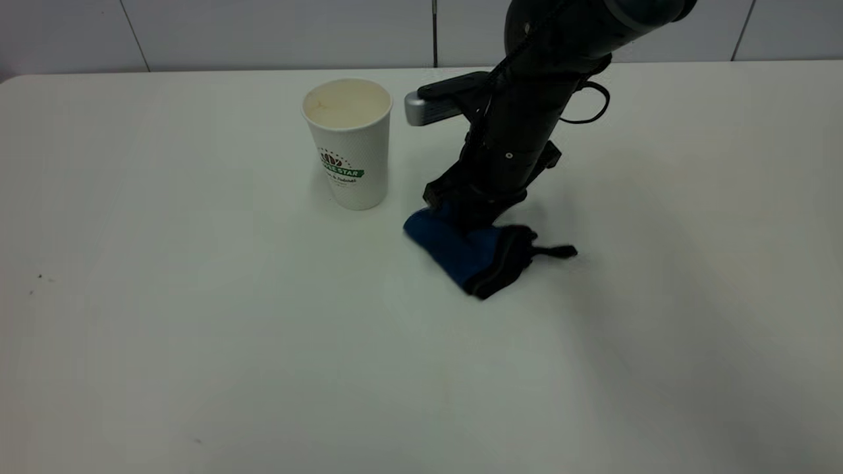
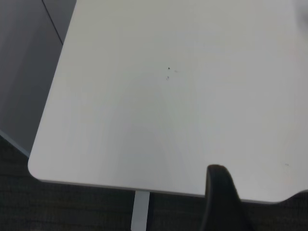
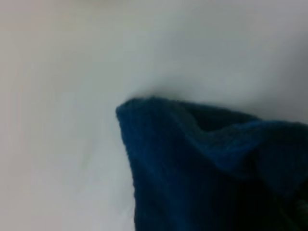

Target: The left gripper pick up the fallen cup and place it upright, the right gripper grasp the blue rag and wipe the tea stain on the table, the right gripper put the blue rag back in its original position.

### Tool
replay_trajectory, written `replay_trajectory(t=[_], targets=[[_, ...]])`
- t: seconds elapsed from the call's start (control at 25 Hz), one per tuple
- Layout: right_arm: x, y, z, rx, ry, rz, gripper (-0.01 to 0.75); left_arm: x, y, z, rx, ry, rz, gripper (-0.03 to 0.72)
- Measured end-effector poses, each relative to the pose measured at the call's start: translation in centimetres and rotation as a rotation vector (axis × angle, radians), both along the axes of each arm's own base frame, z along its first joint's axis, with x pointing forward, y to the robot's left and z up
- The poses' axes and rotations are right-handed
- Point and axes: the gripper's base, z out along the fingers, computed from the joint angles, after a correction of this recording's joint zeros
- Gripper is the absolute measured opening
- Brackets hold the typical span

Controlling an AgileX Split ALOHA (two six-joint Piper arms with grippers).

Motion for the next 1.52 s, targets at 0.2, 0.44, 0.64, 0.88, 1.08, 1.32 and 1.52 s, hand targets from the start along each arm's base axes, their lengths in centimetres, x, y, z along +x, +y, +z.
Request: replay_trajectory(t=[0.2, 0.44, 0.64, 0.88, 1.08, 1.32, 1.52], targets=[[0.0, -3.9, -0.1, 0.013, 0.193, -0.089, 0.067, 0.0, 0.0, 0.0, 0.0, 0.0, 0.0, 0.458], [2.1, -13.5, 0.2, -0.05, 0.221, -0.314, 0.067, 0.0, 0.0, 0.0, 0.0, 0.0, 0.0, 0.458], [3.2, -20.0, 0.9, -0.115, 0.141, -0.486, 0.067, 0.0, 0.0, 0.0, 0.0, 0.0, 0.0, 0.458], [4.2, -20.5, 3.8, -0.102, 0.032, -0.523, 0.157, 0.0, 0.0, 0.0, 0.0, 0.0, 0.0, 0.458], [4.6, -20.3, 8.4, -0.089, -0.023, -0.53, 0.449, 0.0, 0.0, 0.0, 0.0, 0.0, 0.0, 0.458], [3.3, -19.6, 16.6, -0.101, -0.048, -0.502, 0.659, 0.0, 0.0, 0.0, 0.0, 0.0, 0.0, 0.458], [-1.5, -15.9, 25.1, -0.101, -0.074, -0.371, 0.61, 0.0, 0.0, 0.0, 0.0, 0.0, 0.0, 0.458]])
